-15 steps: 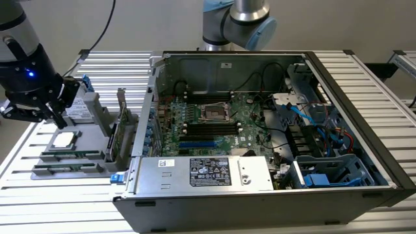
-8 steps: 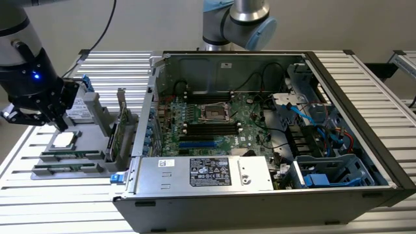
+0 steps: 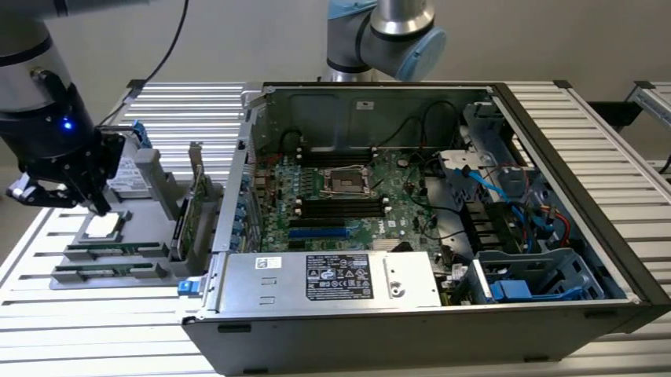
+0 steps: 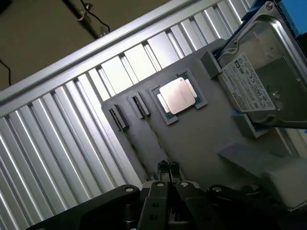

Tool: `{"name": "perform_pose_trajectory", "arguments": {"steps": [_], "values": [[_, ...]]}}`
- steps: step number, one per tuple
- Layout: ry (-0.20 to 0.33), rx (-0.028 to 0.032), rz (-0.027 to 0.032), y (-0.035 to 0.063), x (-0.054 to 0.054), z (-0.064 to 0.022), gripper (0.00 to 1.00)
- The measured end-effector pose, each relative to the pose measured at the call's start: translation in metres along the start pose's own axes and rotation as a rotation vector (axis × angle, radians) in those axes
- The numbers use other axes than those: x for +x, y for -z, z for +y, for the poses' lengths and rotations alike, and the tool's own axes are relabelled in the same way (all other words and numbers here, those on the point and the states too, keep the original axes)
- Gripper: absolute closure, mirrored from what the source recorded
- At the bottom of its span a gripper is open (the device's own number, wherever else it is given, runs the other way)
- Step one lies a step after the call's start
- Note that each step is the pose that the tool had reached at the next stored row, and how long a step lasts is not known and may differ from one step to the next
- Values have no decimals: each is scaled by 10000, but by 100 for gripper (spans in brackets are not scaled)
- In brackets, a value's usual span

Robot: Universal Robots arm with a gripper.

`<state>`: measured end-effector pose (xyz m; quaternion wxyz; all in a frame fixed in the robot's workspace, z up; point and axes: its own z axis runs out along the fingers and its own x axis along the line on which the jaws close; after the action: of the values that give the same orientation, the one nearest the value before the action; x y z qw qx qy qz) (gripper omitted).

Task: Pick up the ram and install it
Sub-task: 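Pick up the ram and move it above insertion slot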

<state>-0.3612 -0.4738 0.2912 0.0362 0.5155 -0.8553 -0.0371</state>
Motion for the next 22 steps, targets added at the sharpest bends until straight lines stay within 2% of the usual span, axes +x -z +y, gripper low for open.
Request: {"name": "perform_pose_trajectory", "arguments": {"steps": [11, 17, 22], "values": [[1994, 43, 206, -55, -1, -5, 90], [3081, 50, 352, -74, -2, -7, 90], [3982, 51, 498, -89, -2, -9, 90]]}}
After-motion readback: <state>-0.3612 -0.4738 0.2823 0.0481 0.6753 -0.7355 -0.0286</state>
